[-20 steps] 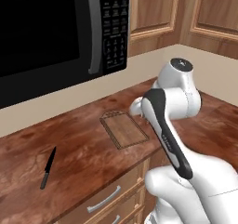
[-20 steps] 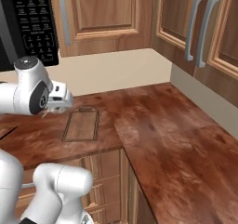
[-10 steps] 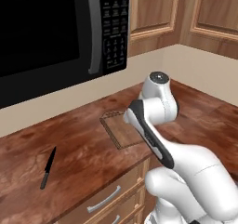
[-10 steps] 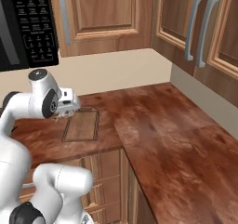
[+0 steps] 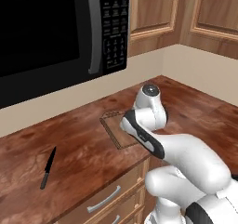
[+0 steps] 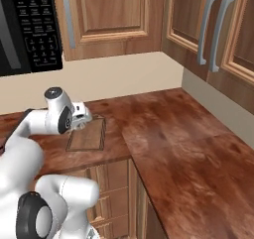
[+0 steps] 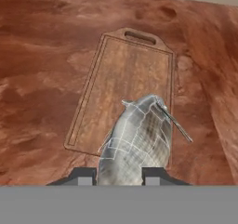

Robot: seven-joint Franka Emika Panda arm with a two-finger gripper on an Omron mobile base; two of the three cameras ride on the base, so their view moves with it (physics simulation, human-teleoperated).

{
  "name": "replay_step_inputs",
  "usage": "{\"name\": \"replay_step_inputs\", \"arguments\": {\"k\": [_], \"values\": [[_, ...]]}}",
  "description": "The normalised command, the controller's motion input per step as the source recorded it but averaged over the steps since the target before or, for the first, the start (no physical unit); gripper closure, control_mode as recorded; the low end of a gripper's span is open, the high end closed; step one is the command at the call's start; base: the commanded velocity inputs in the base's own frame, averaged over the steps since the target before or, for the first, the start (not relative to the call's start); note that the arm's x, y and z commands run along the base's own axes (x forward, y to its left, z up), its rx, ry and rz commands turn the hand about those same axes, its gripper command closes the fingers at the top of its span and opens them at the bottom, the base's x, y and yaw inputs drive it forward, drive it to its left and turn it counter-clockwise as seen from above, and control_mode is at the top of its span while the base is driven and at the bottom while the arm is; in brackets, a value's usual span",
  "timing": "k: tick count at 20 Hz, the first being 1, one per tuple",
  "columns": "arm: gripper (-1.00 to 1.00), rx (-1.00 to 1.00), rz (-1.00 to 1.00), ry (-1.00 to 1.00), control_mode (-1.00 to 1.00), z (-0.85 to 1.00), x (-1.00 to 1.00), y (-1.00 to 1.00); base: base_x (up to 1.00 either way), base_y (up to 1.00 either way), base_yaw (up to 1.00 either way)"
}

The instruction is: Retrieve the fish from the fridge and place it on the cutting board.

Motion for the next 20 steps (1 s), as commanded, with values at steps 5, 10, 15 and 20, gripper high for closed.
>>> {"name": "replay_step_inputs", "arguments": {"k": [5, 10, 15, 20], "values": [[1.0, -0.02, 0.07, 0.0, -1.0, -0.42, 0.58, 0.08, 0.0, 0.0, 0.0], [1.0, -0.04, 0.06, 0.0, -1.0, -0.32, 0.71, 0.14, 0.0, 0.0, 0.0], [1.0, -0.05, 0.04, 0.0, -1.0, -0.29, 0.81, 0.13, 0.0, 0.0, 0.0], [-1.0, -0.04, 0.01, 0.0, -1.0, -0.2, 0.64, 0.08, 0.0, 0.0, 0.0]]}}
